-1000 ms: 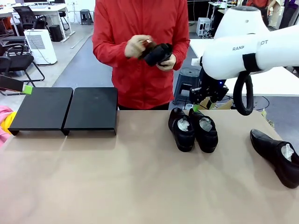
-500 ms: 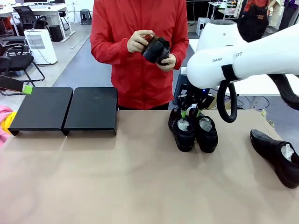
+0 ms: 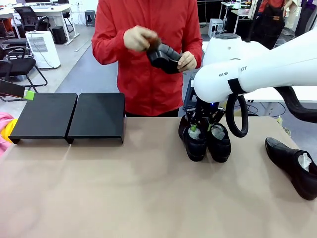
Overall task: Organize the shoes by placing them on the stand.
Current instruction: Pick up one Shoe and place it in the middle of the table.
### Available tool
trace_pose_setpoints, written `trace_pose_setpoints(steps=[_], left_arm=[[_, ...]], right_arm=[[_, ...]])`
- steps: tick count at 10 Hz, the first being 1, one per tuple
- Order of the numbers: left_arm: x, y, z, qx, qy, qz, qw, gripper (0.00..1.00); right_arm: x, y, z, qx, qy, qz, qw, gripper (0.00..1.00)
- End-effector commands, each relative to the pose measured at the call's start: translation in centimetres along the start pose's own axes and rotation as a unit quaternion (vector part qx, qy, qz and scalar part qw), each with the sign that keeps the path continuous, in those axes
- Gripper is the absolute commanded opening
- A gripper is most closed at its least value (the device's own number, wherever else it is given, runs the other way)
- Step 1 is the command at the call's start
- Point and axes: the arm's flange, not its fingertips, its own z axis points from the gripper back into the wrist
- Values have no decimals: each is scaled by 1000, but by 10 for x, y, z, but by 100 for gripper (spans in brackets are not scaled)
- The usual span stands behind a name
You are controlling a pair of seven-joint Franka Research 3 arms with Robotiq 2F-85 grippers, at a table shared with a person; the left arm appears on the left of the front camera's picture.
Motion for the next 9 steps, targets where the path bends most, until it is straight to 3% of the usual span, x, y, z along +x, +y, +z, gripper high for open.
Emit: trace_pose_setpoints(steps=[1,9], left_arm=[[0,1,1,-3,-1,-2,1000,100],[0,1,1,-3,-1,-2,1000,100]], right_arm=[[9,4,-3,1,6,-25,1000,58],[15,-1,-35,17,36,-36,999,58]])
